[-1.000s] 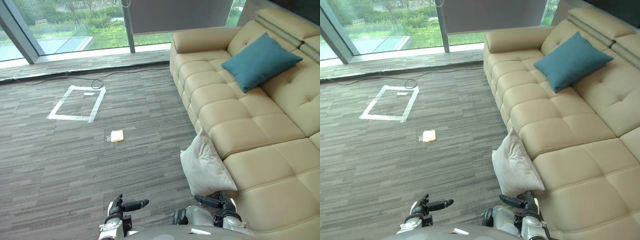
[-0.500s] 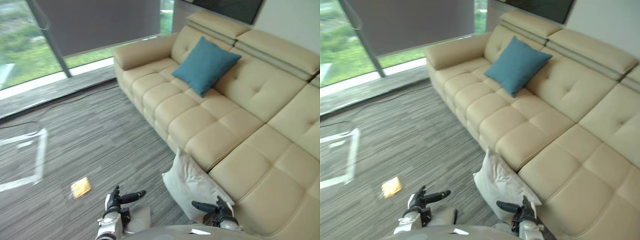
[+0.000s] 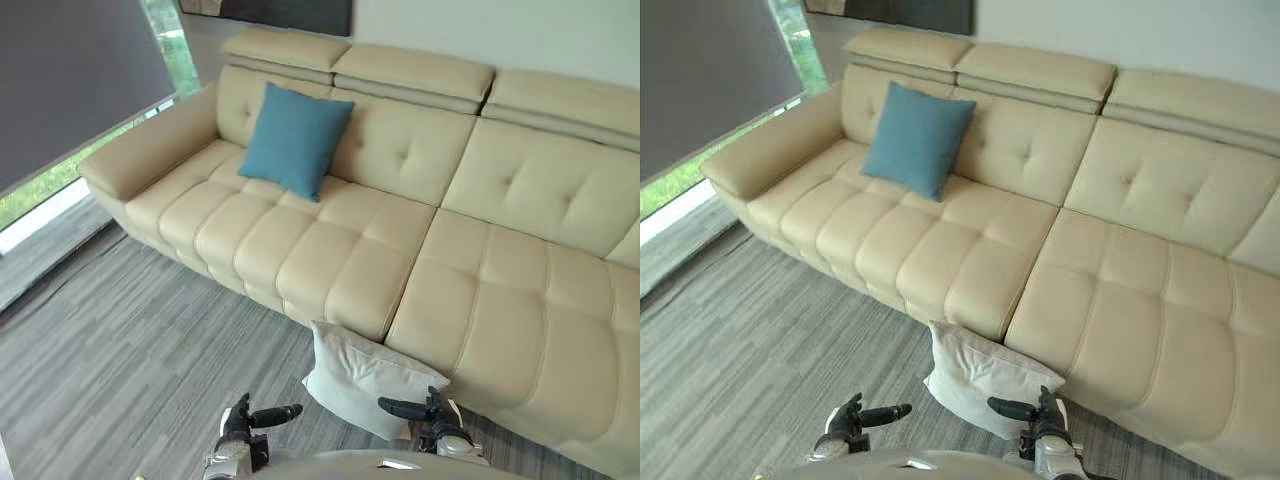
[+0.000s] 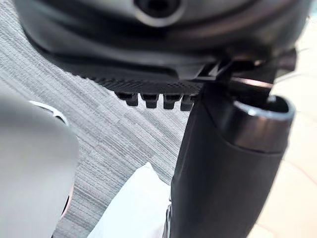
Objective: Pick up cushions and gather them together orderly.
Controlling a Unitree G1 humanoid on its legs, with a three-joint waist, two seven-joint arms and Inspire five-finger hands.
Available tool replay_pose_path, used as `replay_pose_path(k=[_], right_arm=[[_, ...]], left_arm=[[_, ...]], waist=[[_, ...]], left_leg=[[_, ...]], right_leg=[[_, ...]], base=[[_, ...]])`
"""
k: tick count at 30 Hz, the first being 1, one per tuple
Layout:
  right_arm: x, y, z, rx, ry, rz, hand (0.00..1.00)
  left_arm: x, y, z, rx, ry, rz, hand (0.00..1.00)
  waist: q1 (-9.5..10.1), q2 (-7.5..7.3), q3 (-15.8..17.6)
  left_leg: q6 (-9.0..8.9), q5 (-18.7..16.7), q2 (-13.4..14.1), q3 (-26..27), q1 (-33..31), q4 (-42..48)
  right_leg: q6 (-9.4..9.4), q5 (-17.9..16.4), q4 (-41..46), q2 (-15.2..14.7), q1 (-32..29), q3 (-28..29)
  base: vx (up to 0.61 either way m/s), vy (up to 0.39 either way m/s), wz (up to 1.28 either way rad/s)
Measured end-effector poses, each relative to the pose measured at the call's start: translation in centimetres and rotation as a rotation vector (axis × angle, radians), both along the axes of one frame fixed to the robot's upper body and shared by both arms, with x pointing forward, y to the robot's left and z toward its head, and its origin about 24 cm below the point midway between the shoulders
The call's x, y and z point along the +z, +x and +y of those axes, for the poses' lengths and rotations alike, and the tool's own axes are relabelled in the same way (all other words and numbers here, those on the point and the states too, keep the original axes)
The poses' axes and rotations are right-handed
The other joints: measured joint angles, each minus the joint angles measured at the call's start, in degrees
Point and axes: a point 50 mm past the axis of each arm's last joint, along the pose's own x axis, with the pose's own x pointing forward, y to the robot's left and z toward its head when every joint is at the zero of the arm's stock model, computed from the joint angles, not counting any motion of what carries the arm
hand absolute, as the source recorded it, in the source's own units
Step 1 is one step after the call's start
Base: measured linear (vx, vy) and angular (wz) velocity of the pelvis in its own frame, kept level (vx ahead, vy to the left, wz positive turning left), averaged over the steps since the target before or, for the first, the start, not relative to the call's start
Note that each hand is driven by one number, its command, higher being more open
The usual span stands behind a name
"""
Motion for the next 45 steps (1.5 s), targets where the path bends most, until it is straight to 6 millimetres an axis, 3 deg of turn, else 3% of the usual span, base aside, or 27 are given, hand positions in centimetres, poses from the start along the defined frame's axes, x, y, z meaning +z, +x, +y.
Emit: replay_pose_path(k=[4, 5, 6, 7, 9, 10, 11, 13, 15, 19, 24, 27, 29, 30, 32, 34, 36, 38, 39, 40, 42, 44, 45], right_arm=[[0.0, -0.6, -0.5, -0.031, -0.013, 0.005, 1.00], [0.0, -0.5, -0.6, -0.032, -0.017, 0.003, 1.00], [0.1, -0.1, -0.6, -0.033, -0.022, -0.004, 1.00], [0.2, 0.1, -0.5, -0.033, -0.022, -0.007, 1.00], [0.1, 0.0, -0.6, -0.034, -0.024, 0.000, 1.00], [0.3, 0.0, -1.2, -0.031, -0.040, -0.004, 1.00], [0.3, 0.1, -1.1, -0.030, -0.038, -0.006, 1.00], [0.0, -0.2, 0.2, -0.029, -0.006, 0.006, 1.00], [0.1, -0.2, 0.4, -0.027, 0.000, 0.001, 1.00], [0.1, -0.4, 0.1, -0.023, -0.010, 0.005, 1.00], [0.1, -0.6, -0.6, -0.038, -0.035, 0.013, 1.00], [0.2, -0.5, -1.1, -0.086, -0.033, 0.005, 1.00], [0.4, 0.5, -1.2, -0.094, -0.035, -0.021, 1.00], [0.9, 2.1, -1.4, -0.123, -0.029, -0.065, 1.00], [1.2, 3.1, -1.3, -0.138, -0.019, -0.092, 1.00], [2.6, 6.3, -1.5, -0.171, -0.019, -0.187, 1.00], [3.4, 7.8, -1.8, -0.198, -0.018, -0.235, 1.00], [5.6, 11.4, -2.5, -0.202, -0.029, -0.350, 1.00], [5.6, 11.4, -2.5, -0.202, -0.029, -0.350, 1.00], [6.9, 13.5, -2.5, -0.203, -0.029, -0.409, 1.00], [8.1, 15.1, -2.3, -0.204, -0.028, -0.458, 1.00], [10.5, 18.1, -1.4, -0.191, -0.014, -0.549, 1.00], [10.8, 18.5, -1.2, -0.184, -0.014, -0.560, 1.00]], left_arm=[[0.4, 0.6, 0.3, 0.061, -0.003, -0.047, 1.00], [0.5, 0.8, 0.3, 0.060, 0.001, -0.062, 1.00], [0.7, 1.3, 0.2, 0.056, 0.001, -0.083, 1.00], [0.9, 1.6, 0.2, 0.053, 0.002, -0.100, 1.00], [1.0, 1.7, 0.1, 0.049, 0.003, -0.107, 1.00], [0.9, 1.6, -0.4, 0.045, -0.007, -0.104, 1.00], [1.0, 1.8, -0.1, 0.059, -0.009, -0.109, 1.00], [1.0, 2.0, 1.1, 0.041, 0.025, -0.100, 1.00], [1.0, 2.1, 1.3, 0.032, 0.029, -0.094, 1.00], [0.9, 1.8, 0.9, 0.013, 0.025, -0.080, 1.00], [0.6, 1.4, 0.4, 0.029, 0.020, -0.063, 1.00], [0.8, 1.7, 0.6, 0.043, 0.023, -0.074, 1.00], [1.3, 3.0, 0.8, 0.055, 0.028, -0.117, 1.00], [2.1, 4.9, 1.0, 0.066, 0.041, -0.174, 1.00], [2.5, 5.8, 1.2, 0.082, 0.046, -0.203, 1.00], [4.1, 8.8, 1.9, 0.103, 0.064, -0.294, 1.00], [5.1, 10.3, 2.0, 0.122, 0.061, -0.347, 1.00], [7.8, 14.1, 2.5, 0.147, 0.075, -0.472, 1.00], [7.8, 14.1, 2.5, 0.147, 0.075, -0.472, 1.00], [9.3, 15.9, 3.0, 0.167, 0.080, -0.535, 1.00], [10.8, 17.5, 3.3, 0.180, 0.089, -0.586, 1.00], [13.6, 20.2, 3.6, 0.173, 0.106, -0.678, 1.00], [13.9, 20.5, 3.6, 0.174, 0.108, -0.686, 1.00]], waist=[[0.56, 0.33, 1.6], [0.91, 0.41, 1.8], [1.21, 0.48, 2.7], [1.32, 0.18, 3.5], [1.35, 0.24, 3.9], [1.37, 2.00, 3.5], [1.62, 1.74, 3.8], [1.15, -1.51, 3.6], [1.24, -2.03, 3.5], [1.29, -1.66, 2.9], [1.35, 0.08, 2.5], [1.51, -0.10, 3.2], [1.50, -0.39, 4.7], [1.66, -0.43, 7.9], [1.73, -0.99, 9.4], [2.16, -2.00, 14.2], [2.16, -2.12, 15.3], [2.17, -2.14, 18.5], [2.17, -2.14, 18.5], [2.15, -2.08, 20.1], [2.00, -2.02, 20.8], [1.75, -2.04, 22.3], [1.75, -2.11, 22.4]], left_leg=[[-0.24, 1.4, 4.9, -2.2, -10.6, 27.2], [-0.22, -1.6, 4.7, -3.5, -12.2, 28.9], [-0.04, -6.3, 2.9, -6.8, -14.7, 28.5], [0.02, -7.7, 1.0, -10.0, -16.1, 25.2], [0.13, -6.9, -1.2, -16.0, -16.6, 17.3], [-0.63, -1.9, -1.2, -20.8, -16.3, 10.0], [-0.35, -1.8, -1.3, -19.8, -16.2, 11.5], [0.61, -2.0, -2.5, -16.6, -14.7, 9.8], [1.07, -2.2, -3.0, -15.3, -14.2, 9.5], [1.58, -2.0, -3.9, -12.8, -11.8, 7.1], [1.33, -1.8, -2.8, -13.1, -11.1, 7.2], [1.31, -1.8, -2.7, -14.2, -12.3, 8.3], [1.29, -1.8, -2.6, -15.6, -17.2, 12.4], [0.77, -2.2, -2.2, -17.0, -23.2, 17.4], [0.71, -2.5, -2.0, -17.2, -26.2, 19.6], [0.32, -4.0, -1.6, -17.6, -33.3, 25.5], [0.41, -4.3, -1.5, -17.7, -37.5, 27.8], [0.28, -5.0, -1.6, -17.8, -45.0, 31.4], [0.28, -5.0, -1.6, -17.8, -45.0, 31.4], [0.52, -4.7, -1.7, -17.8, -48.8, 33.0], [1.10, -4.2, -1.9, -17.8, -52.3, 34.1], [1.32, -2.4, -2.3, -18.4, -58.0, 35.0], [1.35, -2.2, -2.3, -18.4, -58.7, 35.0]], right_leg=[[-0.87, 0.3, -3.4, 2.1, 4.4, 3.7], [-0.99, 0.3, -3.8, 2.2, 4.5, 5.5], [-1.02, 0.3, -3.8, 2.0, 4.3, 8.9], [-1.00, 0.3, -3.5, 1.5, 4.2, 11.0], [-0.57, 0.0, -2.9, 1.3, 3.9, 13.3], [1.08, -1.1, -2.4, 2.8, 3.4, 15.0], [2.14, -2.3, -1.8, 2.7, 3.3, 16.5], [2.42, -2.6, -0.9, 0.6, 2.0, 18.8], [2.42, -2.6, -0.8, 0.0, 1.8, 19.8], [3.29, -3.1, 0.4, -1.4, 1.3, 21.4], [3.50, -3.4, 2.4, -0.3, 1.1, 20.6], [3.60, -4.3, 5.5, -0.1, -0.6, 19.6], [3.24, -5.3, 10.9, 0.3, -5.5, 18.9], [3.17, -6.3, 17.7, 0.8, -12.1, 18.3], [3.11, -6.8, 21.0, 0.9, -15.5, 18.4], [3.20, -8.7, 28.4, 1.2, -23.2, 18.4], [3.28, -9.2, 31.1, 1.3, -27.4, 18.4], [3.18, -11.0, 34.1, 1.3, -34.7, 18.6], [3.18, -11.0, 34.1, 1.3, -34.7, 18.6], [3.46, -12.0, 35.0, 1.1, -38.1, 18.5], [3.56, -12.1, 36.7, 1.0, -41.9, 18.7], [3.77, -11.4, 39.2, 0.7, -48.0, 18.6], [3.75, -11.3, 39.4, 0.7, -48.7, 18.6]], base=[[0.05, -0.034, -0.40], [0.04, 0.111, -1.15], [0.04, 0.147, -1.26], [0.06, 0.202, -1.23], [0.06, 0.199, -0.96], [0.06, 0.174, -0.95], [0.08, 0.255, -0.85], [0.06, 0.188, -0.61], [0.07, 0.143, -0.39], [0.07, 0.051, -0.25], [0.07, -0.053, 0.00], [0.02, -0.081, 0.18], [-0.11, -0.094, 0.24], [-0.16, -0.076, 0.20], [-0.14, -0.050, 0.06], [-0.25, -0.046, -0.09], [-0.24, -0.028, -0.09], [-0.30, 0.004, -0.13], [-0.33, 0.061, -0.13], [-0.31, 0.081, -0.11], [-0.23, 0.063, -0.02], [-0.19, 0.048, 0.14], [-0.09, 0.031, 0.05]])
